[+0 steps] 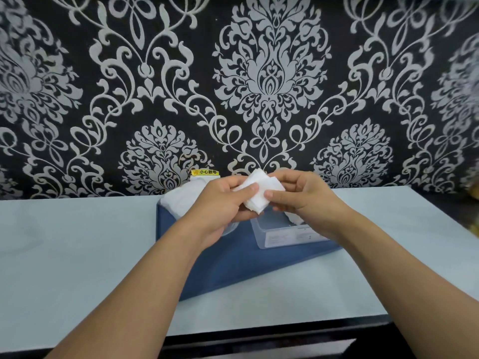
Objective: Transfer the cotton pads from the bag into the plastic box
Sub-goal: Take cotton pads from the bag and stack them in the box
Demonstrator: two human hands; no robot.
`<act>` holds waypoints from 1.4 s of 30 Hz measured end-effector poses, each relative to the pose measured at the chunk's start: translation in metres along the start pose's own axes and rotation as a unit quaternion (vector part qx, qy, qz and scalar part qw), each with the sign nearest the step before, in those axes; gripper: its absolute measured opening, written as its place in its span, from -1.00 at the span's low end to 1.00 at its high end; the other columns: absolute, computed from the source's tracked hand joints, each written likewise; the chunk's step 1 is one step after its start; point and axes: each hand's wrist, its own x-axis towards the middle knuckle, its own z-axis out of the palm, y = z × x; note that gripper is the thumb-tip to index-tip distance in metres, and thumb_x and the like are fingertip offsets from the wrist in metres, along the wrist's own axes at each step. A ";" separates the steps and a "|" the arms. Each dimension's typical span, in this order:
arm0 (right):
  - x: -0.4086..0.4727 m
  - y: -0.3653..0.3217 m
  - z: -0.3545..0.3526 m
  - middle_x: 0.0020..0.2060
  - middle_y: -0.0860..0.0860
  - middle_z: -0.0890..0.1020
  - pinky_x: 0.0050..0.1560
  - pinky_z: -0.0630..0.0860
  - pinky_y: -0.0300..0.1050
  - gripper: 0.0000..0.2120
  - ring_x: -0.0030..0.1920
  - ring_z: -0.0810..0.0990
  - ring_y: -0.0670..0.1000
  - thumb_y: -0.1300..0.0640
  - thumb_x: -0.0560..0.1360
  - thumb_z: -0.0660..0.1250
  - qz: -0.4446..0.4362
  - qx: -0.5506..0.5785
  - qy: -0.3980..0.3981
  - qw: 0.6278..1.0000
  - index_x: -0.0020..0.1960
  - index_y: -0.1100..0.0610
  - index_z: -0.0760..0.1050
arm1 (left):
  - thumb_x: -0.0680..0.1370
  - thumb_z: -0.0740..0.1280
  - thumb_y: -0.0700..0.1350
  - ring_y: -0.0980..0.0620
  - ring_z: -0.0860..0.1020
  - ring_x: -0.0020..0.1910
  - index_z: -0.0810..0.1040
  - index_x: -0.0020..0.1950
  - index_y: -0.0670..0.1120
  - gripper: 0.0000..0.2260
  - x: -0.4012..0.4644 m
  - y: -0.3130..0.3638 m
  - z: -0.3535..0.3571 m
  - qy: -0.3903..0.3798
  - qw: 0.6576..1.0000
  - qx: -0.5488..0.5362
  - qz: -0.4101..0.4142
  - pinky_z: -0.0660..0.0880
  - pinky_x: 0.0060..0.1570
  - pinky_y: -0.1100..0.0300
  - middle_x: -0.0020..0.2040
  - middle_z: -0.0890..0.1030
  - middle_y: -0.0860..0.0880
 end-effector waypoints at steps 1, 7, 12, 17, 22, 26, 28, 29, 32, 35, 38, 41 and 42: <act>0.000 0.001 -0.002 -0.09 0.17 0.70 -0.19 0.61 -0.27 -0.75 -0.22 0.65 -0.04 0.38 0.48 0.43 -0.002 0.005 0.017 1.000 0.14 0.24 0.60 | 0.60 0.36 -0.27 -0.02 0.71 0.00 0.60 0.23 -0.14 -0.79 0.001 -0.001 0.001 -0.005 1.000 -0.002 -0.002 0.65 -0.15 0.23 0.08 0.70 -0.14; -0.001 0.005 -0.007 -0.14 0.08 0.74 -0.28 0.59 -0.24 -0.82 -0.29 0.66 -0.06 0.31 0.36 0.58 -0.052 -0.113 0.155 0.980 -0.06 0.24 0.67 | 0.54 0.40 -0.38 -0.09 0.70 0.06 0.58 0.22 -0.15 -0.71 0.003 -0.011 0.013 0.011 1.000 0.007 -0.026 0.67 -0.10 0.21 0.10 0.66 -0.15; -0.002 0.005 -0.006 -0.30 0.08 0.69 -0.34 0.45 -0.24 -0.87 -0.35 0.52 -0.06 0.16 0.38 0.59 -0.065 -0.167 0.139 0.974 -0.16 0.18 0.68 | 0.52 0.42 -0.38 -0.06 0.70 0.04 0.57 0.24 -0.15 -0.68 0.007 -0.017 0.013 0.036 0.999 0.020 -0.027 0.67 -0.06 0.17 0.08 0.67 -0.13; 0.003 0.009 -0.004 -0.34 -0.03 0.57 -0.30 0.35 -0.29 -0.69 -0.39 0.41 -0.17 0.06 0.46 0.51 0.010 -0.112 0.093 0.989 -0.09 0.34 0.64 | 0.49 0.43 -0.42 -0.09 0.68 0.08 0.54 0.30 -0.10 -0.57 0.006 -0.020 0.009 0.022 0.996 0.083 0.025 0.67 0.01 0.08 0.09 0.68 -0.12; 0.001 0.004 -0.002 -0.24 0.19 0.63 -0.18 0.39 -0.15 -0.92 -0.24 0.45 -0.01 0.22 0.45 0.52 -0.029 -0.135 0.066 0.988 -0.11 0.24 0.68 | 0.48 0.39 -0.50 -0.09 0.69 0.05 0.57 0.24 -0.15 -0.59 0.006 -0.018 0.005 -0.018 0.999 0.009 -0.033 0.68 -0.02 0.11 0.08 0.68 -0.12; -0.002 0.000 -0.004 -0.27 0.11 0.66 -0.20 0.39 -0.32 -0.93 -0.27 0.48 -0.13 0.32 0.51 0.43 -0.061 -0.155 0.001 0.986 -0.04 0.27 0.69 | 0.49 0.33 -0.54 -0.09 0.69 0.06 0.55 0.29 -0.18 -0.56 0.007 -0.013 -0.002 -0.070 0.992 -0.043 -0.098 0.68 -0.04 0.11 0.18 0.65 -0.20; -0.002 0.001 -0.006 -0.41 -0.14 0.59 -0.36 0.33 -0.43 -0.89 -0.43 0.43 -0.23 0.32 0.55 0.38 -0.052 -0.161 -0.009 0.986 -0.01 0.33 0.67 | 0.51 0.31 -0.54 -0.08 0.69 0.08 0.54 0.32 -0.17 -0.54 0.007 -0.013 -0.003 -0.083 0.990 -0.041 -0.103 0.68 -0.06 0.12 0.18 0.65 -0.20; -0.001 0.001 -0.007 -0.47 -0.20 0.53 -0.43 0.28 -0.42 -0.87 -0.48 0.38 -0.21 0.29 0.57 0.37 -0.045 -0.164 -0.006 0.985 0.00 0.34 0.66 | 0.51 0.30 -0.54 -0.08 0.68 0.08 0.54 0.32 -0.16 -0.54 0.006 -0.012 -0.003 -0.084 0.991 -0.036 -0.100 0.68 -0.07 0.13 0.19 0.65 -0.20; -0.001 0.001 -0.008 -0.47 -0.21 0.50 -0.39 0.31 -0.37 -0.81 -0.44 0.37 -0.20 0.22 0.61 0.32 -0.035 -0.140 -0.012 0.989 -0.03 0.30 0.65 | 0.53 0.27 -0.54 -0.09 0.68 0.10 0.55 0.31 -0.15 -0.56 0.007 -0.012 -0.002 -0.083 0.992 -0.033 -0.092 0.68 -0.06 0.12 0.20 0.65 -0.20; -0.002 -0.004 -0.007 -0.39 -0.18 0.61 -0.30 0.39 -0.47 -0.81 -0.39 0.50 -0.26 0.27 0.62 0.27 -0.020 -0.085 -0.036 0.996 0.03 0.35 0.63 | 0.56 0.25 -0.52 -0.08 0.68 0.09 0.53 0.34 -0.17 -0.57 0.007 -0.011 -0.003 -0.096 0.990 -0.044 -0.094 0.67 -0.03 0.11 0.19 0.66 -0.19; -0.001 -0.004 -0.006 -0.45 -0.21 0.58 -0.33 0.37 -0.48 -0.84 -0.43 0.48 -0.27 0.27 0.60 0.33 -0.019 -0.134 -0.030 0.990 -0.07 0.30 0.66 | 0.57 0.23 -0.50 -0.03 0.68 0.09 0.53 0.36 -0.19 -0.58 0.006 -0.010 -0.004 -0.120 0.988 -0.046 -0.091 0.66 0.03 0.09 0.19 0.67 -0.17; 0.002 -0.001 -0.004 -0.42 -0.13 0.56 -0.25 0.36 -0.35 -0.86 -0.39 0.42 -0.19 0.19 0.54 0.42 -0.022 -0.167 0.017 0.986 -0.13 0.23 0.70 | 0.58 0.22 -0.49 -0.05 0.68 0.09 0.52 0.37 -0.19 -0.58 0.004 -0.010 -0.003 -0.127 0.987 -0.050 -0.082 0.65 0.05 0.08 0.21 0.66 -0.17; 0.003 0.000 -0.003 -0.37 -0.03 0.58 -0.20 0.37 -0.23 -0.88 -0.33 0.43 -0.11 0.16 0.53 0.45 -0.024 -0.166 0.030 0.985 -0.14 0.20 0.71 | 0.58 0.21 -0.50 -0.06 0.68 0.12 0.51 0.37 -0.18 -0.58 0.004 -0.010 -0.003 -0.128 0.987 -0.054 -0.077 0.65 0.05 0.08 0.22 0.66 -0.18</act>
